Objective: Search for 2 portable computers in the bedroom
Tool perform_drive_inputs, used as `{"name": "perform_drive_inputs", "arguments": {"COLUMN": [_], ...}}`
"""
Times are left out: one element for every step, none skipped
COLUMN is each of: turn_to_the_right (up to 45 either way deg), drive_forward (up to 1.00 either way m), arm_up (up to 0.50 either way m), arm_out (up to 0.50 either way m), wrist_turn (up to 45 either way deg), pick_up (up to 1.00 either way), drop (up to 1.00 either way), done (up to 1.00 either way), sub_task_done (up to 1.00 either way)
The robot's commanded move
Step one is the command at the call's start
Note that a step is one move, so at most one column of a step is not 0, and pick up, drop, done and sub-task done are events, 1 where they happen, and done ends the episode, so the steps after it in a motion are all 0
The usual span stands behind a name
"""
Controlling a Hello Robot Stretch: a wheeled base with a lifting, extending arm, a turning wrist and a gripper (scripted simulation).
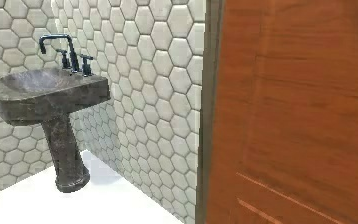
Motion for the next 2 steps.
{"name": "perform_drive_inputs", "arguments": {"turn_to_the_right": [0.0, -45.0], "drive_forward": [0.2, 0.0], "arm_up": [0.0, 0.0], "arm_out": [0.0, 0.0], "wrist_turn": [0.0, 0.0], "pick_up": [0.0, 0.0], "drop": [0.0, 0.0], "done": [0.0, 0.0], "sub_task_done": [0.0, 0.0]}}
